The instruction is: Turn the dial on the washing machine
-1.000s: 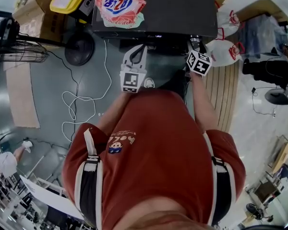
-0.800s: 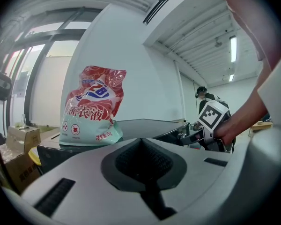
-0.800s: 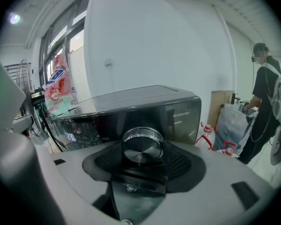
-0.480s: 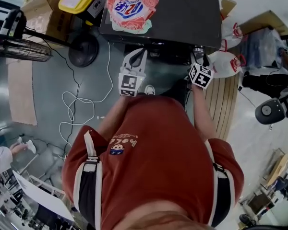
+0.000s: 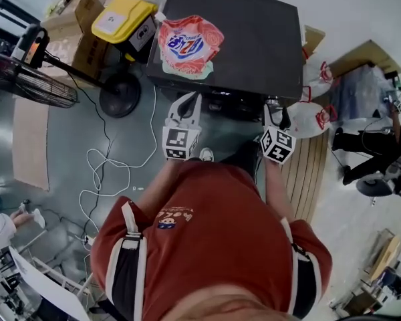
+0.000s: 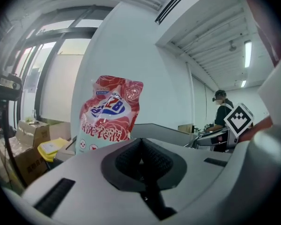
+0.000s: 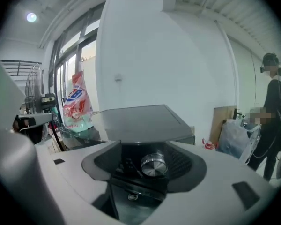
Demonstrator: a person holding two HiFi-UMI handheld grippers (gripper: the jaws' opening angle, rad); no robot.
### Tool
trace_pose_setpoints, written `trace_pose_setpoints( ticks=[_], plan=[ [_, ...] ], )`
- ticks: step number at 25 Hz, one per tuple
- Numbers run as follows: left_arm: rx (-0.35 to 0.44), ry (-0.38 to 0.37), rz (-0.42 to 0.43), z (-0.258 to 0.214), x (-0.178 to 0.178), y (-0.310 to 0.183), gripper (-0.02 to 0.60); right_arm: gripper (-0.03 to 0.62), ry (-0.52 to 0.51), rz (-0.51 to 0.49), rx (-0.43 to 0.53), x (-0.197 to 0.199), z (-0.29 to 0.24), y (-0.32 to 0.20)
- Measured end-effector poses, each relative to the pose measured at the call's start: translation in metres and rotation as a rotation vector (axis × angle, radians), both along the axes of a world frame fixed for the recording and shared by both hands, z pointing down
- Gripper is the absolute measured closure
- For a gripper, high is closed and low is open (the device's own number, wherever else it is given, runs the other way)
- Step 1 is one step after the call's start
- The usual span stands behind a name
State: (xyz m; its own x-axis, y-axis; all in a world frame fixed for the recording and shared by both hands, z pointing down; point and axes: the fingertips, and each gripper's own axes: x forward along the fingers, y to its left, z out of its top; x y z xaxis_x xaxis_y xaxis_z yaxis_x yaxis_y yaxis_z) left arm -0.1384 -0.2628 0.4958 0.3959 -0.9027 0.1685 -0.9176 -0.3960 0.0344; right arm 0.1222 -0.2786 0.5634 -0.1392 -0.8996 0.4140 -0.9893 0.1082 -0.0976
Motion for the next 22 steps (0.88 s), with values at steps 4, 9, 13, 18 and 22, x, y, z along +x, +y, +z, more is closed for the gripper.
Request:
trace_pose_setpoints(
  ticks=[4, 9, 13, 18, 22],
  plan=[
    [0.060, -0.010, -0.027, -0.037, -0.009, -0.010, 0.572, 0.299, 0.016, -0.017, 0.096, -0.006, -0.047, -0.011],
    [0.139, -0.045, -0.052, -0.079, -0.019, -0.014, 0.572, 0.301, 0.048, -0.024, 0.191, -0.015, -0.099, -0.021],
    [0.187, -0.052, -0.079, -0.112, -0.026, -0.019, 0.572, 0.301, 0.073, -0.028, 0.274, -0.019, -0.143, -0.028],
    [0.243, -0.051, -0.113, -0.146, -0.030, -0.025, 0.572, 0.303, 0.108, -0.060, 0.371, -0.035, -0.186, -0.039],
    [0.250, -0.052, -0.126, -0.153, -0.032, -0.028, 0.572, 0.306, 0.122, -0.094, 0.407, -0.047, -0.199, -0.043]
  ],
)
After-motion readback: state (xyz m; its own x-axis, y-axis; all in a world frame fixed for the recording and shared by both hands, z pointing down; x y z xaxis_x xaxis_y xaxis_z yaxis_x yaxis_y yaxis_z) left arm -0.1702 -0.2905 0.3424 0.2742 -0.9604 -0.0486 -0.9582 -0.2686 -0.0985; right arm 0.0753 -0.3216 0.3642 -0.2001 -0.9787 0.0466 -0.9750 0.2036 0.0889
